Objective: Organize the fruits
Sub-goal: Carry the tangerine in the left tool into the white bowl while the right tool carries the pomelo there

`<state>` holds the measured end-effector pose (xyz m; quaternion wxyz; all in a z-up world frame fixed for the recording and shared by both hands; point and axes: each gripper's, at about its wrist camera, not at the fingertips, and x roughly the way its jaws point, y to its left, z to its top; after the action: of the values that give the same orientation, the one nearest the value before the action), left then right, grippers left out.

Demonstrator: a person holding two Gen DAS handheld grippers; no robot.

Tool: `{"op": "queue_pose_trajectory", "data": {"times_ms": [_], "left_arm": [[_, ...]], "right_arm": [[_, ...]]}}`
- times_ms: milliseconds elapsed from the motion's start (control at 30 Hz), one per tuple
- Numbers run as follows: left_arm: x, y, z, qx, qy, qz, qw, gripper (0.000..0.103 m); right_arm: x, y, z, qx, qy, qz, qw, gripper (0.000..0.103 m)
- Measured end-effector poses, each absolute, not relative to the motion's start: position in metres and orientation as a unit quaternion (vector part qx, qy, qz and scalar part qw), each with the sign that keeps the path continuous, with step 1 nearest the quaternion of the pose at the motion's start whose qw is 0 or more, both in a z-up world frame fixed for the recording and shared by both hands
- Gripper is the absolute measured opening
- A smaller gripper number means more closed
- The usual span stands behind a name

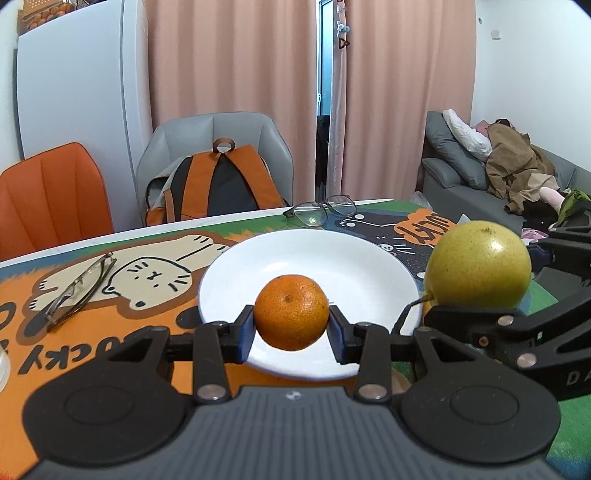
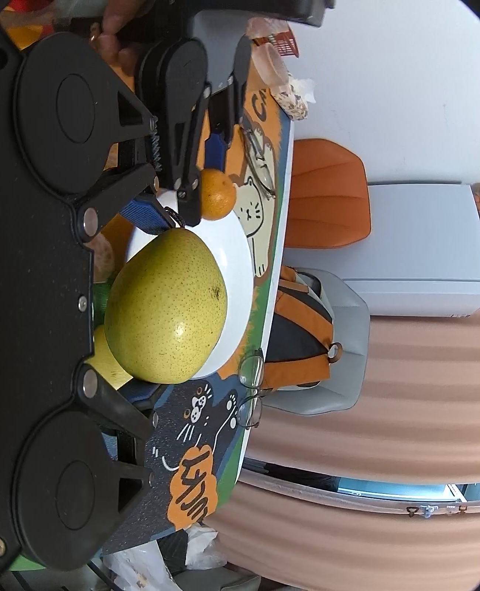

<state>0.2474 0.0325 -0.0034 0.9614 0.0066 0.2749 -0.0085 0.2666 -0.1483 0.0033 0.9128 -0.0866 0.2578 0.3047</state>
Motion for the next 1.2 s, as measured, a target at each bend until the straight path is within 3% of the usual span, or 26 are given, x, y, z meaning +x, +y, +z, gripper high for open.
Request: {"op": "queue_pose_trajectory", "data": {"times_ms": [667, 1200], "left_arm": [[0.296, 0.044, -0.035, -0.009, 0.328, 0.001, 0.945, 0.04], [0.295, 0.039, -0.041, 0.014, 0.326, -0.012, 0.945, 0.04]], "right_arm": [[0.33, -0.131, -0.012, -0.066, 0.292, 0.29, 0.909, 0.077], [0.357, -0.097, -0.033, -0.09, 0.318, 0.272, 0.904, 0.077]]}}
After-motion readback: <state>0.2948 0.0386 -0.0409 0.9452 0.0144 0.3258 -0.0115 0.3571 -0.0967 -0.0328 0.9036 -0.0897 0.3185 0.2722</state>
